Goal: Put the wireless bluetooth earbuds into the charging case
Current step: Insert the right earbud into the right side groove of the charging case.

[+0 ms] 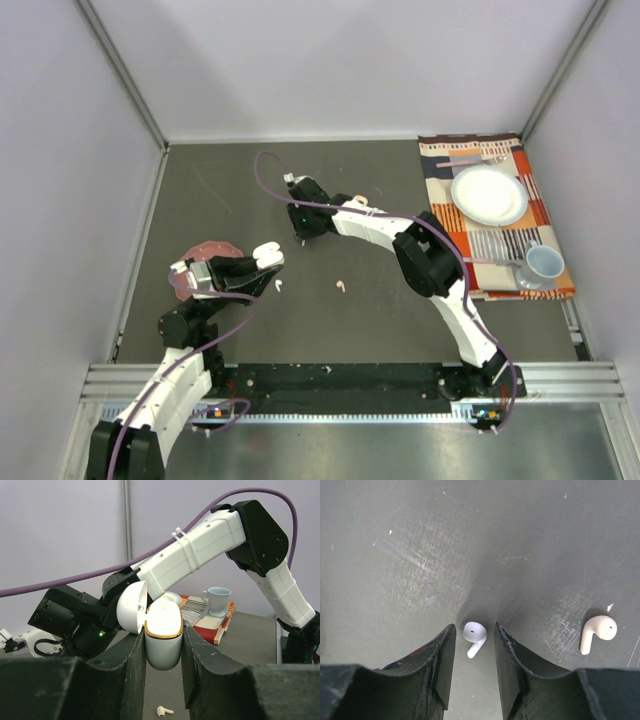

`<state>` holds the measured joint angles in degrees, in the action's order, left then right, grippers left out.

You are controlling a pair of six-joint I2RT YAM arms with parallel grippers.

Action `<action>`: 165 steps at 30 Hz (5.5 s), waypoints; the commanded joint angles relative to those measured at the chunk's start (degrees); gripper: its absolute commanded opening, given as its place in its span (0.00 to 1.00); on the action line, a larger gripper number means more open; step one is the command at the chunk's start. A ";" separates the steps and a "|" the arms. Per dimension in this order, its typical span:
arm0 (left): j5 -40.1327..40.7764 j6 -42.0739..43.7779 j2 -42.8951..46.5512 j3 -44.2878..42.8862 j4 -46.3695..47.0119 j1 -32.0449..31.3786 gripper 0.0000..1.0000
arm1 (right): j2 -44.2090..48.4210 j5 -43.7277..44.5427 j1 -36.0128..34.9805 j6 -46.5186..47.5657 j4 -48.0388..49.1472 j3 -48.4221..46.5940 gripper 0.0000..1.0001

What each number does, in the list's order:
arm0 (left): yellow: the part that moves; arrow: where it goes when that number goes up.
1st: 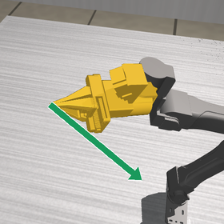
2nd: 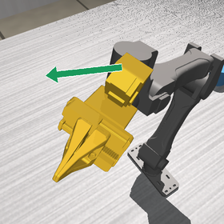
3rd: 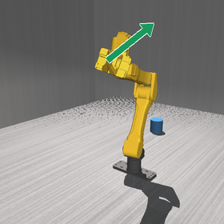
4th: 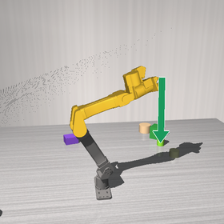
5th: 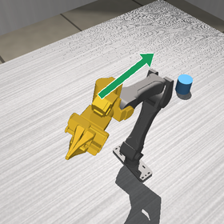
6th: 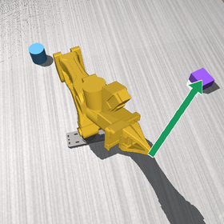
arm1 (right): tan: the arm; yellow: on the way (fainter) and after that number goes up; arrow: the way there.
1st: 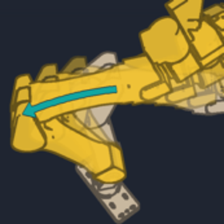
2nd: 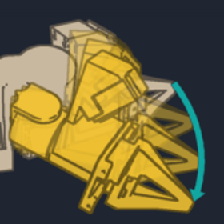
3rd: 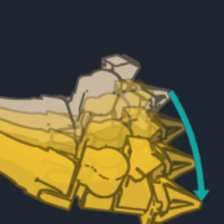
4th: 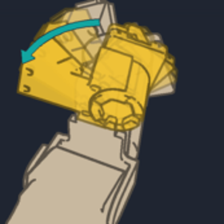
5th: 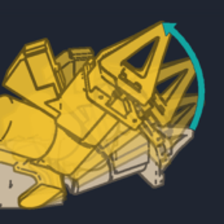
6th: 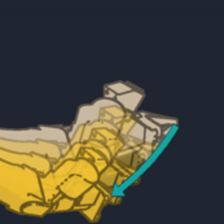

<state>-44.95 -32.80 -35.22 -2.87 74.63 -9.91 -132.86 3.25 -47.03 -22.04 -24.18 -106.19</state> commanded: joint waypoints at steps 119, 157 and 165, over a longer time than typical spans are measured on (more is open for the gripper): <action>-4.18 7.22 -0.46 -4.51 -8.45 -0.72 0.00 | 59.56 19.34 -31.28 38.57 46.77 44.85 0.08; -4.09 7.04 0.07 -4.24 -8.36 -1.25 0.00 | 53.84 24.00 -31.55 41.91 48.18 44.32 0.07; -3.48 6.87 0.24 -4.33 -8.19 -1.25 0.00 | 54.20 22.07 -31.55 41.03 47.56 46.60 0.08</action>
<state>-49.45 -26.41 -35.40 -6.74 63.35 -10.94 -79.07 26.17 -77.65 19.09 21.56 -59.70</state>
